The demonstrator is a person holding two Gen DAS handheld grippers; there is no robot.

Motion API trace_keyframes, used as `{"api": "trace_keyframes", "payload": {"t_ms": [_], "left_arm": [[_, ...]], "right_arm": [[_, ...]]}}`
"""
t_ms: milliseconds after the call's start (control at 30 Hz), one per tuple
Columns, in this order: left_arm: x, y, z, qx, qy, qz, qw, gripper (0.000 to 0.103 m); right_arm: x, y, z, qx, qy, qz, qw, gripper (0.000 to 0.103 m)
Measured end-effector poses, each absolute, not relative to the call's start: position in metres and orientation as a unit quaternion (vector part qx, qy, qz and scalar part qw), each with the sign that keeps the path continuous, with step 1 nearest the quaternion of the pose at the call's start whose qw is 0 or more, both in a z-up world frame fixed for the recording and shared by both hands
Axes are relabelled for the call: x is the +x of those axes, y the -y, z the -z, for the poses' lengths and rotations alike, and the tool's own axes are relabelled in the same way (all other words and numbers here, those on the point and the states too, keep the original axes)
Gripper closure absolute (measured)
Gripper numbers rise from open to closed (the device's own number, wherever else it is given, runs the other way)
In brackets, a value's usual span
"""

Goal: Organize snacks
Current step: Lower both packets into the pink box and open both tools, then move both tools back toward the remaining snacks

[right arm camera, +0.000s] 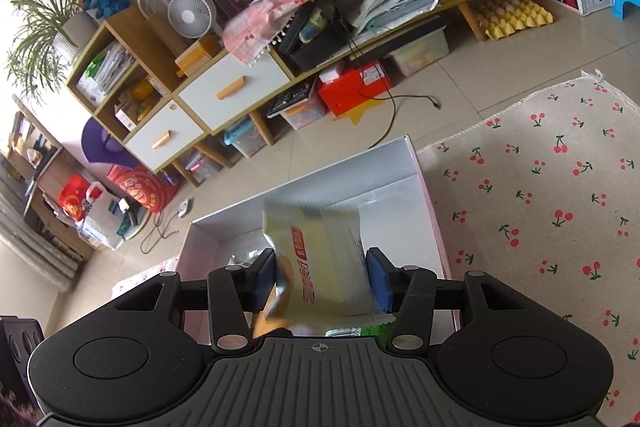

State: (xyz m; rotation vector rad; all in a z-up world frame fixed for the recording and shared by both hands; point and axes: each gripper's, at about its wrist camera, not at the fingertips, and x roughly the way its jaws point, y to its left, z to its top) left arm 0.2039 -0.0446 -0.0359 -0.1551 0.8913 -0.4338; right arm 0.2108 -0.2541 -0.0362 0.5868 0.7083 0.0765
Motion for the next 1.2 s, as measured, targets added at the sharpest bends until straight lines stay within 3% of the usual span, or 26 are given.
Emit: {"api": "trace_keyframes", "payload": {"t_ms": [67, 167, 233, 533, 833, 1200], "left_arm": [[0.202, 0.045, 0.034, -0.07, -0.423, 0.208, 0.879, 0.067], [0.2, 0.047, 0.031, -0.065, -0.417, 0.21, 0.882, 0.052], [0.199, 0.049, 0.027, -0.062, -0.412, 0.213, 0.884, 0.044], [0.181, 0.053, 0.005, -0.038, -0.4, 0.215, 0.89, 0.026], [0.156, 0.044, -0.017, -0.032, -0.392, 0.206, 0.896, 0.012], [0.122, 0.027, -0.026, -0.013, -0.401, 0.195, 0.895, 0.005]], "right_arm": [[0.211, 0.256, 0.035, 0.292, -0.343, -0.042, 0.892, 0.05], [0.209, 0.256, 0.031, 0.298, -0.338, -0.041, 0.892, 0.032], [0.207, 0.257, 0.028, 0.297, -0.336, -0.041, 0.893, 0.031], [0.187, 0.256, 0.001, 0.279, -0.332, -0.031, 0.9, 0.03], [0.154, 0.246, -0.029, 0.249, -0.325, -0.037, 0.911, 0.02], [0.114, 0.221, -0.041, 0.201, -0.341, -0.056, 0.917, 0.015]]}}
